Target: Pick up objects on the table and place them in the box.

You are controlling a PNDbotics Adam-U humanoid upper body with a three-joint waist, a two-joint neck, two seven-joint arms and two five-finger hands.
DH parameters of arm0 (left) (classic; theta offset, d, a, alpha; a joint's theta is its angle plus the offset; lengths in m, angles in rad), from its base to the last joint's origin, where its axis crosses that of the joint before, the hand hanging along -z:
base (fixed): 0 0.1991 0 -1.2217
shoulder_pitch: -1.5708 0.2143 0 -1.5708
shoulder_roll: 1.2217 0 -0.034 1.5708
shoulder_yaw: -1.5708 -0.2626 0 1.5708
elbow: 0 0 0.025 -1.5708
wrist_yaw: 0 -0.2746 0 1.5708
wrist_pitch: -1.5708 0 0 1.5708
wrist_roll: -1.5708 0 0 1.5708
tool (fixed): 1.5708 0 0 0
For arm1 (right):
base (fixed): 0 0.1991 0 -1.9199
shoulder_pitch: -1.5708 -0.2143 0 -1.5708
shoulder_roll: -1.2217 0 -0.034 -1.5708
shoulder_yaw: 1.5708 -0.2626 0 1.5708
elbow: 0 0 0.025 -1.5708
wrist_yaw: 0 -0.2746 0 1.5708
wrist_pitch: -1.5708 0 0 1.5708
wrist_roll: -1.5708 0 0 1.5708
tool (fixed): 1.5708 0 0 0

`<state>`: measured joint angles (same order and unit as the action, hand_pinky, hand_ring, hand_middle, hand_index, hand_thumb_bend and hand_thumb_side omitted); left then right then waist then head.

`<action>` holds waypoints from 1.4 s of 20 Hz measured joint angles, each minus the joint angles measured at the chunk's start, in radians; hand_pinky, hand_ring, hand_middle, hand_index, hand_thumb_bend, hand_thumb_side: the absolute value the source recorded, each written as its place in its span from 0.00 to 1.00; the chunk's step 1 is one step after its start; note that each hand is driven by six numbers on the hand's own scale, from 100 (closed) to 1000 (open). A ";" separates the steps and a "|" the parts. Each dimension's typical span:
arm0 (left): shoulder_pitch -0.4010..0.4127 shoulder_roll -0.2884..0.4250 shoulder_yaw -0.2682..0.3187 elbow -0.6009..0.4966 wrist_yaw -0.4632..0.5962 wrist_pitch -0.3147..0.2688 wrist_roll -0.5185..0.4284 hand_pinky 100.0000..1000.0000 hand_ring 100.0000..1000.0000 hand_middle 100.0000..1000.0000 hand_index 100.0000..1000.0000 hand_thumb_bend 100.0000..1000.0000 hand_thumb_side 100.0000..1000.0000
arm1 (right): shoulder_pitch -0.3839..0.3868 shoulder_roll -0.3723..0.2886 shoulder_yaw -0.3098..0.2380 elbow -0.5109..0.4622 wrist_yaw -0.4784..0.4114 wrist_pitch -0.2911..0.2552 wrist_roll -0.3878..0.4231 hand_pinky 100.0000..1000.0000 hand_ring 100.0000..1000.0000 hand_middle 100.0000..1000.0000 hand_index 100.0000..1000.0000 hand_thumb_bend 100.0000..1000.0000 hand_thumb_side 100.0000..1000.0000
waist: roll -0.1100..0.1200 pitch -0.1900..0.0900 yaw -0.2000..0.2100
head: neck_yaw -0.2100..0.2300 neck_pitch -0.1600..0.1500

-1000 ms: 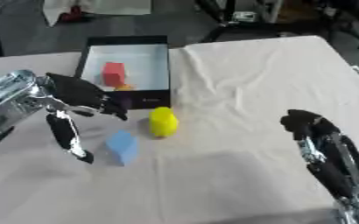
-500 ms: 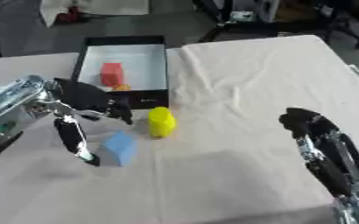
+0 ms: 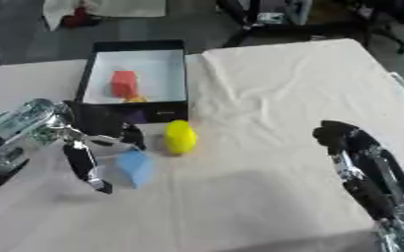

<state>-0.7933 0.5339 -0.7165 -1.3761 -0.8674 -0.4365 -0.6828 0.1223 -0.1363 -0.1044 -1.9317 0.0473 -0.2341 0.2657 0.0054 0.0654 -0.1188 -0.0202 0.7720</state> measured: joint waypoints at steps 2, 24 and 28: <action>0.002 -0.007 0.010 0.008 -0.032 -0.034 0.034 0.63 0.54 0.58 0.68 0.17 0.21 | 0.000 0.000 0.000 0.000 0.000 0.000 0.001 0.79 0.75 0.65 0.77 0.00 0.60 | 0.000 0.000 0.000 | 0.000 0.000; -0.248 -0.156 0.362 0.438 -0.264 0.328 0.209 0.70 0.66 0.72 0.81 0.38 0.63 | 0.010 0.009 0.000 0.003 0.000 0.001 0.002 0.79 0.75 0.65 0.77 0.00 0.61 | -0.002 0.000 0.011 | -0.007 0.000; -0.256 -0.252 0.426 0.580 -0.417 0.345 0.299 0.77 0.79 0.84 0.90 0.55 0.90 | 0.009 0.010 0.000 0.005 -0.001 0.001 0.003 0.79 0.75 0.65 0.77 0.00 0.61 | -0.008 0.000 0.007 | -0.006 0.000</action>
<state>-1.0494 0.2819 -0.2905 -0.7966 -1.2844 -0.0910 -0.3833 0.1317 -0.1262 -0.1041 -1.9265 0.0464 -0.2335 0.2687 -0.0031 0.0654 -0.1116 -0.0265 0.7720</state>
